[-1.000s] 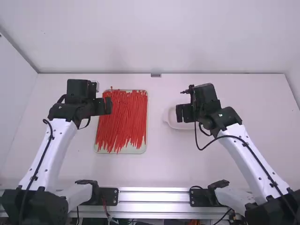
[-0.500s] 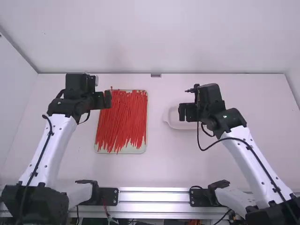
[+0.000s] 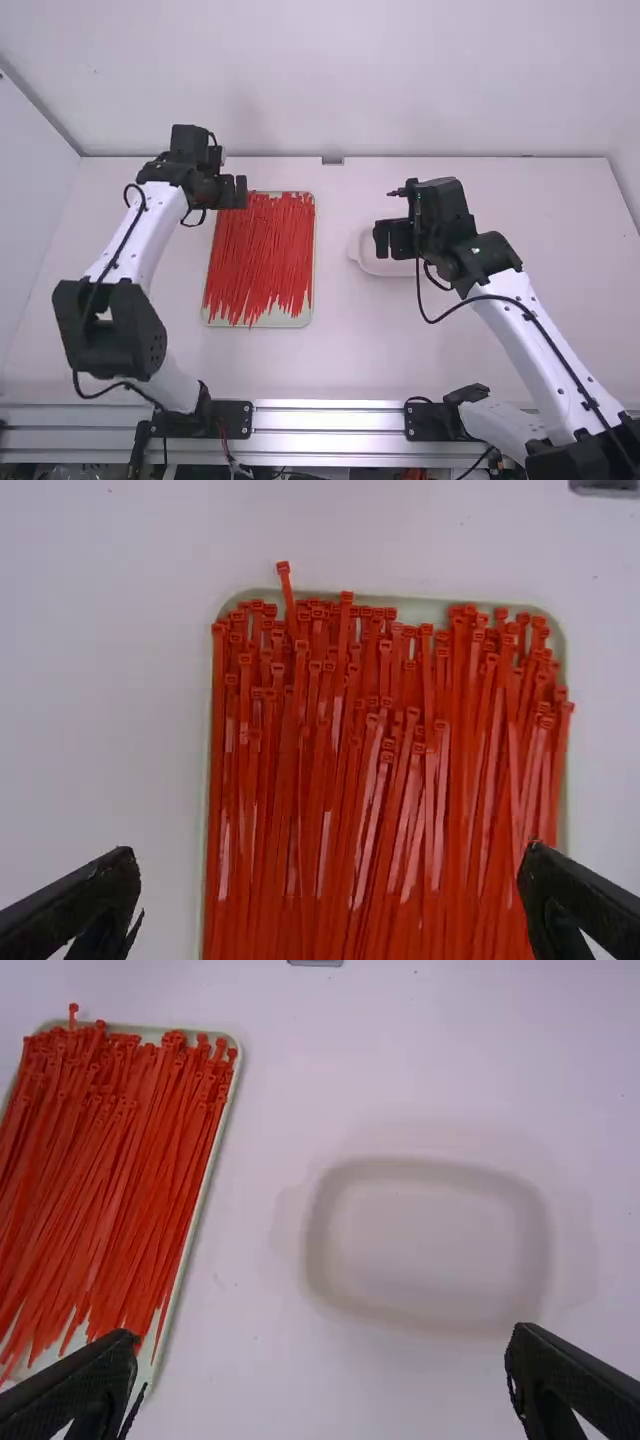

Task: Fasten the cable tie

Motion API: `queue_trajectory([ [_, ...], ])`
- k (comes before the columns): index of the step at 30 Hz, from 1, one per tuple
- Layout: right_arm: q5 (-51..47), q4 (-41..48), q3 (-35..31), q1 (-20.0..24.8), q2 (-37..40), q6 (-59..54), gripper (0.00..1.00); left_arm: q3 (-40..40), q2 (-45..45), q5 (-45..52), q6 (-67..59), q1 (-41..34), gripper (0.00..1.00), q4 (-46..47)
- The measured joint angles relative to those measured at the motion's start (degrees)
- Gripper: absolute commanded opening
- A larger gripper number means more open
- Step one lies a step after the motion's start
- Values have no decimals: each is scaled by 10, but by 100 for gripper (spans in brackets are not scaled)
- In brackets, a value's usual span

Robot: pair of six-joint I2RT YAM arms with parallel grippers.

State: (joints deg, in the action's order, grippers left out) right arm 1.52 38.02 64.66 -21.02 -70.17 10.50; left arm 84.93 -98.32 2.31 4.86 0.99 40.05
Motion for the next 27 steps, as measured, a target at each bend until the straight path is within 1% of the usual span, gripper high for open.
queue_trajectory([
  [7,-1,2,0,5,0,0,98,11,-78,0,0,14,100,-19],
  [10,-1,1,0,4,0,-1,98,11,-96,1,-3,15,100,-25],
  [12,-2,1,0,5,0,-1,98,11,-107,9,-15,15,98,-35],
  [15,-2,1,0,5,0,-1,98,10,-122,35,-45,15,88,-69],
  [16,-3,1,0,4,0,-1,98,10,-122,36,-48,15,87,-74],
  [19,-6,1,0,4,0,-1,98,10,-123,45,-59,15,74,-108],
  [20,-7,2,0,4,0,-1,98,10,-123,47,-60,15,71,-117],
  [21,-7,2,0,4,0,-1,98,10,-123,47,-60,15,71,-117],
  [22,-10,1,0,5,0,-2,98,10,-125,50,-59,15,68,-126],
  [25,-11,1,0,5,0,-2,98,10,-134,52,-59,15,67,-139],
  [27,-11,2,0,6,0,-1,98,10,-145,52,-57,15,65,-147],
])
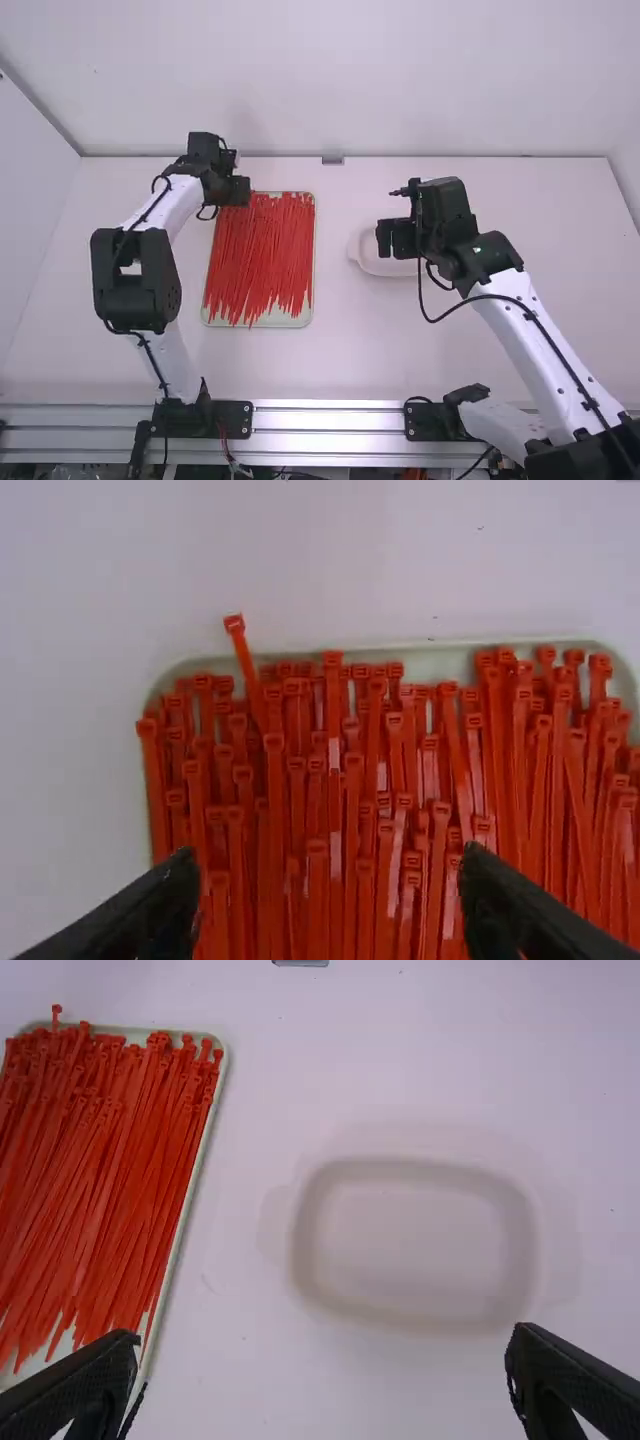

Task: Fasten the cable tie

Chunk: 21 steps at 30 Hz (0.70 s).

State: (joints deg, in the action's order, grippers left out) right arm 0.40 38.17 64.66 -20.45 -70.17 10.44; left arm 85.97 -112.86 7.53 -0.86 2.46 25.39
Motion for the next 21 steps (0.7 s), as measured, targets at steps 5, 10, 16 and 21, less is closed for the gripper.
queue_trajectory([
  [5,-1,0,0,1,0,0,98,-2,-16,3,4,0,61,7],
  [10,-1,0,0,1,0,1,98,-6,-18,4,4,0,58,6],
  [16,-3,0,0,1,0,-1,98,-6,-32,4,4,-3,54,5],
  [21,-2,2,0,1,0,0,98,-10,-57,4,9,-3,54,6],
])
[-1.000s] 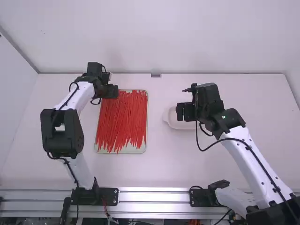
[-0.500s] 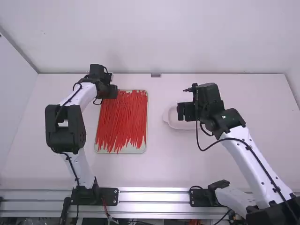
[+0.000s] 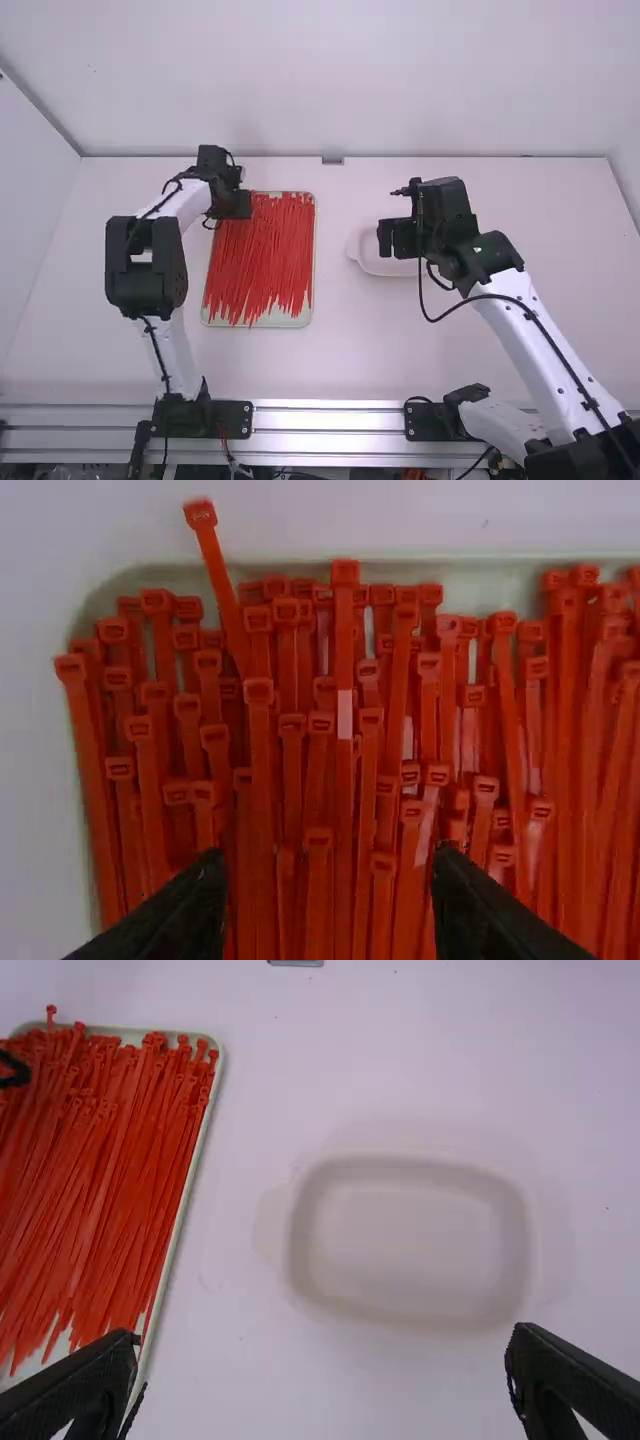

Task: Fasten the cable tie

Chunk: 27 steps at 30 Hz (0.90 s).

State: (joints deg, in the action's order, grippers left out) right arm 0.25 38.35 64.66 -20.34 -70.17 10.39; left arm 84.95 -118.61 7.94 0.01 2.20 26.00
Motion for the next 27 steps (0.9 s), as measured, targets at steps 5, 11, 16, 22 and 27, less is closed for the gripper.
queue_trajectory([
  [5,-1,5,0,0,0,1,98,-18,-2,7,2,-1,49,-23],
  [11,-1,5,0,0,0,2,98,-32,-2,14,4,-2,32,-41],
  [16,-1,5,0,0,0,1,98,-40,-2,14,4,-3,28,-40],
  [22,-1,5,0,0,0,1,98,-40,-2,14,4,-3,26,-60],
  [27,-1,6,0,0,0,1,98,-40,-2,4,4,-4,27,-77],
])
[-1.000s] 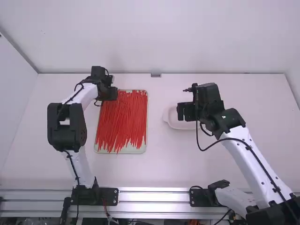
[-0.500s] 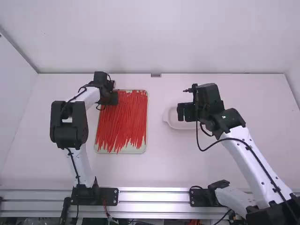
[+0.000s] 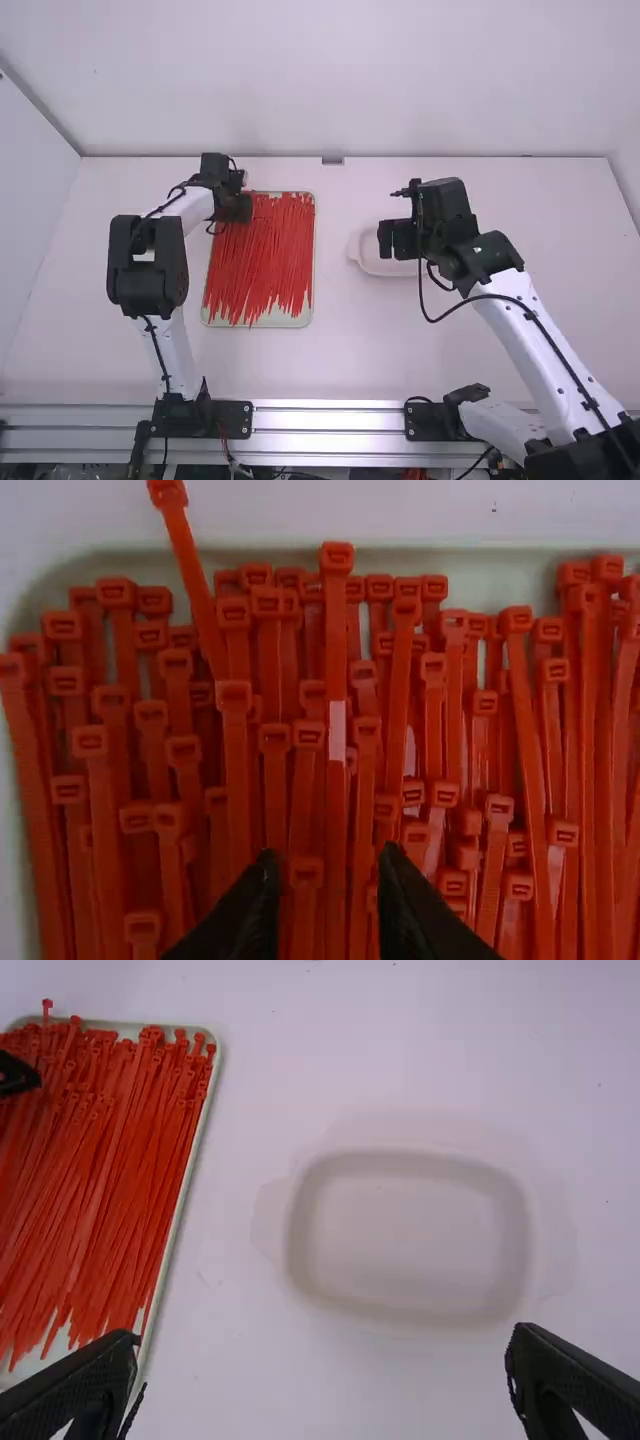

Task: Fasten the cable tie

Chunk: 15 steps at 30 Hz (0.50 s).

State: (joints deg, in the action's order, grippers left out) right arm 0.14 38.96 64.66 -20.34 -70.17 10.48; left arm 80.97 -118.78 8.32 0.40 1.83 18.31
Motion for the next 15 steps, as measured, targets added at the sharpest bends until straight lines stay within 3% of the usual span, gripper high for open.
queue_trajectory([
  [15,1,7,0,0,0,0,98,-23,0,-6,0,-2,29,-48],
])
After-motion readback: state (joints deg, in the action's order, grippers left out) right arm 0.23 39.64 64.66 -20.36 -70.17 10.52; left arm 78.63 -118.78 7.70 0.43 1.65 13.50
